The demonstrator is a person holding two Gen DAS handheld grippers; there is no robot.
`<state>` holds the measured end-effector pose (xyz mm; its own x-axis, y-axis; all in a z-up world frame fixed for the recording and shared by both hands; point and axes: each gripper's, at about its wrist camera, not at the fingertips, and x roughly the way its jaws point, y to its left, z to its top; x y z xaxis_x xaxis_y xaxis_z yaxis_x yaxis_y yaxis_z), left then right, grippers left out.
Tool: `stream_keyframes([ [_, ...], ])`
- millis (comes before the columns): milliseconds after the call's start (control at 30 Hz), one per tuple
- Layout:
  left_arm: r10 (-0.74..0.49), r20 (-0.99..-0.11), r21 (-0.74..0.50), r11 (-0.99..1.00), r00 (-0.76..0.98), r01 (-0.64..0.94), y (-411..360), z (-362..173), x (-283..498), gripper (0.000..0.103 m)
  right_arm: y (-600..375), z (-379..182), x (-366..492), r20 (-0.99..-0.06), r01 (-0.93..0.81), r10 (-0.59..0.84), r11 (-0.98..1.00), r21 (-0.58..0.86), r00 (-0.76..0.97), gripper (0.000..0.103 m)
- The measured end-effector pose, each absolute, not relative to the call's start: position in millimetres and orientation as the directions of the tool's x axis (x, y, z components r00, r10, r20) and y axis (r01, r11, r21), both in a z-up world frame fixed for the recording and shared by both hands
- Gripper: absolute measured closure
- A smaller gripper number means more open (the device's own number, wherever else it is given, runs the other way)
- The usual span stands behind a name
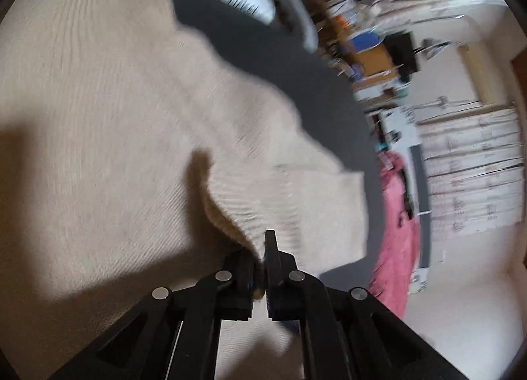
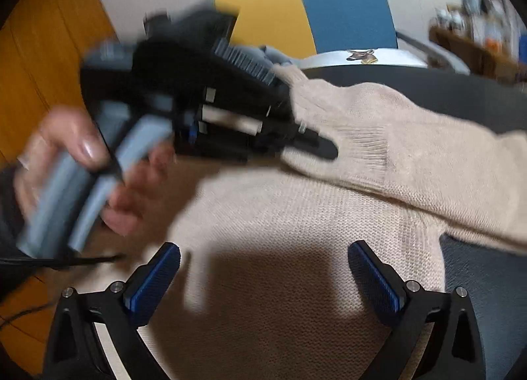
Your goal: Fold clothes
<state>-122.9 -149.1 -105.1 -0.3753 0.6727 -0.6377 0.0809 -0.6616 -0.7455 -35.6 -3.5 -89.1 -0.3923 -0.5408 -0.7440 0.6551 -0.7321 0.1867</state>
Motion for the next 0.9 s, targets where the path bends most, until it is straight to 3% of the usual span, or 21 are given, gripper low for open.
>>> stream_keyframes([
  [100,0.682,-0.574,-0.776,-0.629,-0.454,0.037,-165.0,-79.8,-122.6,0.100,-20.3,-91.5,-28.9,-0.783,0.664,-0.445,-0.746,0.054,-0.435,0.000],
  [400,0.601,-0.436,-0.784,-0.619,-0.670,-0.044,-242.7,14.6,-98.1,0.100,-16.5,-91.7,-31.6,-0.781,0.661,-0.449,-0.748,0.061,-0.435,0.000],
  [700,0.458,-0.443,-0.732,-0.681,-0.771,0.016,-317.0,50.2,-39.0,0.100,-14.1,-90.7,-23.3,-0.780,0.660,-0.451,-0.748,0.066,-0.434,0.000],
  [900,0.353,-0.488,-0.715,-0.686,-0.798,0.135,-372.2,22.6,25.5,0.100,-14.8,-89.1,-24.5,-0.778,0.659,-0.459,-0.748,0.077,-0.430,0.000],
])
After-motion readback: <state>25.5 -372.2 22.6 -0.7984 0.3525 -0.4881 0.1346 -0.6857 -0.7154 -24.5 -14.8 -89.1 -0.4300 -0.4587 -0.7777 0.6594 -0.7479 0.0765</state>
